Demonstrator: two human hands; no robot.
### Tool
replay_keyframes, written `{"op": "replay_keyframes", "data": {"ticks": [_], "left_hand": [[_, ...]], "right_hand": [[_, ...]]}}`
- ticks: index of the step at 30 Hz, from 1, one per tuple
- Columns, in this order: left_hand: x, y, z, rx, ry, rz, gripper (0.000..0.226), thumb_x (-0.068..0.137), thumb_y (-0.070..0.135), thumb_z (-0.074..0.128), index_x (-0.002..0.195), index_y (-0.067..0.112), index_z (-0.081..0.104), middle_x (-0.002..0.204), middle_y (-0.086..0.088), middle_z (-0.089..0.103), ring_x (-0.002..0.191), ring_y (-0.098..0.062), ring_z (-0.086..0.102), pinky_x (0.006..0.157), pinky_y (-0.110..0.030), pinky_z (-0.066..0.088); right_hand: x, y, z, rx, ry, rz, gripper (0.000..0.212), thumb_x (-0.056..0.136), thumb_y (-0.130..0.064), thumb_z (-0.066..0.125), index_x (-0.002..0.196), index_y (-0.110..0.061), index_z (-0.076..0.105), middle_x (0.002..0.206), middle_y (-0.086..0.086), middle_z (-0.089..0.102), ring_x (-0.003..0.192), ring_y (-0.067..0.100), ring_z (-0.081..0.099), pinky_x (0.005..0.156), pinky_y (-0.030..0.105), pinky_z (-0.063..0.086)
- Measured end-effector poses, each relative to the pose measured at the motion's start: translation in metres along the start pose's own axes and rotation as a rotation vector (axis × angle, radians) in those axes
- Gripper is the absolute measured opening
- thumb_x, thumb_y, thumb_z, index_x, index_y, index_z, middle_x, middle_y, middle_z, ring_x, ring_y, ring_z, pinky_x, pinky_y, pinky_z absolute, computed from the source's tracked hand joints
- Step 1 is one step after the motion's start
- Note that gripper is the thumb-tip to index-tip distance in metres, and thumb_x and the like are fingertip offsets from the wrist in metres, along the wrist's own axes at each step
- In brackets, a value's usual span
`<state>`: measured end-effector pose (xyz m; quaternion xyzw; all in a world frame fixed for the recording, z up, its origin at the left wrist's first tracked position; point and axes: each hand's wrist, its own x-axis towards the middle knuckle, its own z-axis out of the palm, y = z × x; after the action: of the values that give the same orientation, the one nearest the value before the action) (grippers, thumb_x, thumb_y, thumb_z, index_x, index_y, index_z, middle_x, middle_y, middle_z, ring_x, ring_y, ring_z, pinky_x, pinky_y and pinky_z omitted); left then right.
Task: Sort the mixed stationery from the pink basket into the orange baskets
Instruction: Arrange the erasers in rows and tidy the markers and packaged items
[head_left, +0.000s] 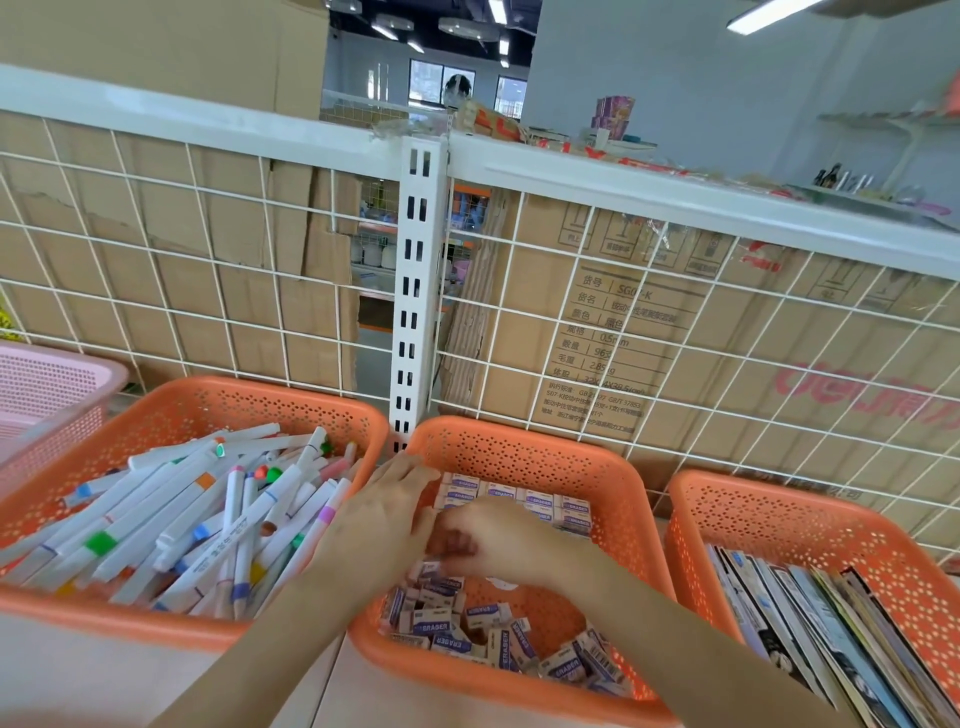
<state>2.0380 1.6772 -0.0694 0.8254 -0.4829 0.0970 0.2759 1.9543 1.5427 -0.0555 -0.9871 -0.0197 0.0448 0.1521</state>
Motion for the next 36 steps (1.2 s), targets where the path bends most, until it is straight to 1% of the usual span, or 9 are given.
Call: {"op": "replay_keyframes", "data": {"ticks": [3, 5, 7, 10, 13, 24, 28, 33, 36], "left_hand": [[-0.001, -0.003, 0.001, 0.005, -0.035, 0.045, 0.033, 0.082, 0.012, 0.065, 0.115, 0.015, 0.063, 0.121, 0.000, 0.060, 0.125, -0.019, 0.050, 0.104, -0.028, 0.032], [0.001, -0.010, 0.003, 0.004, -0.019, 0.116, 0.031, 0.066, 0.008, 0.078, 0.095, 0.018, 0.070, 0.100, 0.002, 0.068, 0.099, -0.017, 0.065, 0.086, -0.023, 0.048], [0.006, -0.007, 0.000, 0.082, -0.116, 0.218, 0.031, 0.061, 0.010, 0.081, 0.086, 0.024, 0.070, 0.089, 0.008, 0.068, 0.085, -0.011, 0.066, 0.078, -0.019, 0.052], [0.015, 0.005, 0.003, 0.236, -0.458, 0.245, 0.027, 0.087, 0.017, 0.058, 0.113, 0.023, 0.064, 0.114, 0.003, 0.062, 0.108, -0.017, 0.056, 0.093, -0.032, 0.045], [0.022, 0.015, 0.012, 0.442, -0.703, 0.221, 0.028, 0.089, 0.015, 0.056, 0.116, 0.014, 0.061, 0.117, -0.007, 0.060, 0.109, -0.025, 0.056, 0.088, -0.037, 0.045], [0.021, 0.016, 0.021, 0.340, -0.788, 0.118, 0.021, 0.087, 0.006, 0.057, 0.107, 0.010, 0.055, 0.116, -0.008, 0.056, 0.105, -0.025, 0.054, 0.083, -0.035, 0.043], [0.023, 0.015, 0.019, 0.184, -0.743, 0.085, 0.019, 0.086, 0.009, 0.059, 0.104, 0.014, 0.057, 0.108, -0.003, 0.058, 0.098, -0.021, 0.055, 0.078, -0.032, 0.042], [0.032, 0.013, 0.016, -0.495, -0.646, -0.191, 0.031, 0.081, 0.009, 0.071, 0.096, 0.023, 0.047, 0.089, -0.004, 0.062, 0.057, -0.006, 0.058, 0.054, -0.018, 0.050], [0.033, 0.011, 0.020, -0.708, -0.618, -0.259, 0.042, 0.077, 0.003, 0.073, 0.103, 0.022, 0.046, 0.087, -0.005, 0.062, 0.054, -0.008, 0.061, 0.055, -0.021, 0.053]], "right_hand": [[-0.014, 0.008, -0.009, 0.026, 0.094, 0.071, 0.017, 0.085, -0.021, 0.063, 0.100, -0.015, 0.068, 0.090, -0.002, 0.069, 0.073, 0.005, 0.053, 0.065, 0.017, 0.041], [-0.024, 0.015, -0.009, 0.054, 0.143, 0.126, 0.018, 0.085, -0.021, 0.063, 0.101, -0.018, 0.069, 0.091, -0.005, 0.069, 0.070, 0.000, 0.051, 0.062, 0.011, 0.038], [-0.033, 0.022, -0.008, 0.086, 0.194, 0.187, 0.017, 0.084, -0.021, 0.064, 0.100, -0.020, 0.070, 0.094, -0.005, 0.070, 0.074, -0.001, 0.052, 0.063, 0.008, 0.037], [-0.042, 0.030, -0.004, 0.122, 0.243, 0.253, 0.015, 0.085, -0.024, 0.065, 0.099, -0.021, 0.070, 0.096, -0.005, 0.069, 0.079, -0.001, 0.054, 0.071, 0.012, 0.042], [-0.047, 0.032, -0.001, 0.160, 0.249, 0.291, 0.013, 0.086, -0.028, 0.066, 0.097, -0.023, 0.069, 0.094, -0.007, 0.068, 0.080, 0.000, 0.056, 0.074, 0.015, 0.045], [-0.052, 0.041, 0.004, 0.262, 0.271, 0.352, 0.011, 0.085, -0.027, 0.066, 0.095, -0.022, 0.069, 0.086, -0.008, 0.060, 0.071, -0.001, 0.052, 0.069, 0.015, 0.043], [-0.052, 0.042, 0.005, 0.298, 0.282, 0.374, 0.009, 0.085, -0.025, 0.067, 0.093, -0.022, 0.070, 0.083, -0.009, 0.061, 0.070, -0.002, 0.052, 0.069, 0.015, 0.043], [-0.052, 0.039, 0.000, 0.552, 0.345, 0.378, 0.016, 0.085, -0.013, 0.067, 0.079, -0.027, 0.063, 0.077, -0.008, 0.062, 0.057, -0.004, 0.057, 0.055, 0.015, 0.045], [-0.051, 0.035, -0.002, 0.729, 0.331, 0.361, 0.008, 0.087, -0.010, 0.065, 0.087, -0.018, 0.066, 0.082, -0.002, 0.064, 0.064, 0.002, 0.061, 0.056, 0.019, 0.052]]}}
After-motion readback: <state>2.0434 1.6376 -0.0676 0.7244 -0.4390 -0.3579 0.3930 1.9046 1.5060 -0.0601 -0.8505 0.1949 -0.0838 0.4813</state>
